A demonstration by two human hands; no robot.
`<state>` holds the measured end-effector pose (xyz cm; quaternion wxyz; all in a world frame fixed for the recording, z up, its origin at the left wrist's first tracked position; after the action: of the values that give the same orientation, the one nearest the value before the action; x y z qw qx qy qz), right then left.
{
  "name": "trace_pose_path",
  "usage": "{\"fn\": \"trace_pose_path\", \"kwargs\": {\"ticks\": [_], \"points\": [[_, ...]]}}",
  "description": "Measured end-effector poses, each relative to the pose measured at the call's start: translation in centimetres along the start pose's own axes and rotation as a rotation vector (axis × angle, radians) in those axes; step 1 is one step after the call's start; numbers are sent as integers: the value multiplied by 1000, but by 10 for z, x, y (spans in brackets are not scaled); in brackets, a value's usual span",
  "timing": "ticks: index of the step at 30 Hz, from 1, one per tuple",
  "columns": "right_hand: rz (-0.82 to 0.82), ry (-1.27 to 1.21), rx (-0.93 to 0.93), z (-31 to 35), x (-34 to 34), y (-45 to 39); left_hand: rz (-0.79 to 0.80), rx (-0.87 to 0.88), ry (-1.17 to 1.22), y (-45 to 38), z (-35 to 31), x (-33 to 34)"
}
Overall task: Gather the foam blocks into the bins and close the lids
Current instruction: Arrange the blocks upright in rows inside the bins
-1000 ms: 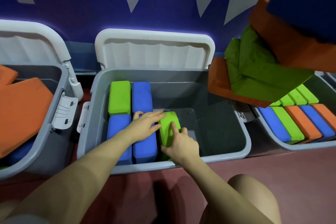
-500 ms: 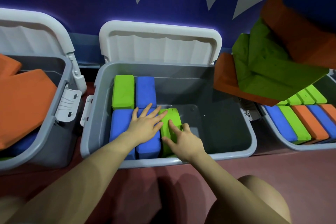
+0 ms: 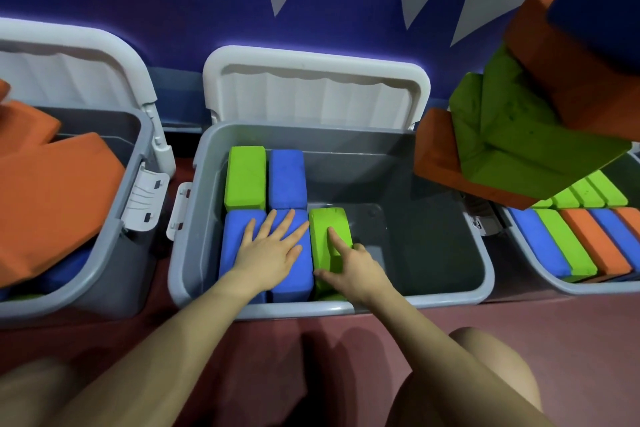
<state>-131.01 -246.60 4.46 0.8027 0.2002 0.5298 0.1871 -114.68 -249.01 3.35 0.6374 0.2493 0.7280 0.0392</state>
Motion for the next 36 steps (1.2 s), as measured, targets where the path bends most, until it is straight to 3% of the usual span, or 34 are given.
{"fn": "trace_pose_path", "kwargs": {"ticks": [5, 13, 19, 25, 32, 36], "points": [[-41, -72, 6, -3, -4, 4, -11, -3, 22, -1, -3, 4], [29, 67, 13, -2, -4, 3, -20, -1, -10, -1, -3, 3], [-34, 165, 7, 3, -4, 11, -69, -9, -46, 4, -3, -21], [-362, 205, -96, 14, -52, 37, -279, 38, 40, 25, -12, -85], [-906, 72, -359, 24, -184, 99, -514, 230, 3, 33, -69, -210], [-1189, 168, -445, 20, -248, 146, -617, 346, -51, 30, -113, -273]]}}
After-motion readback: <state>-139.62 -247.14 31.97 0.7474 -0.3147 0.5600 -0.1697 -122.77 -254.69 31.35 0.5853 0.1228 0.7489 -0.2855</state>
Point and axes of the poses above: each hand's wrist, its own y-axis away from the middle knuckle, its own x-axis out of the palm, z = x × y, the point moved 5 cm from there along -y, towards the middle knuckle, and after that the axes turned 5 degrees about z, right-handed, at the moved point
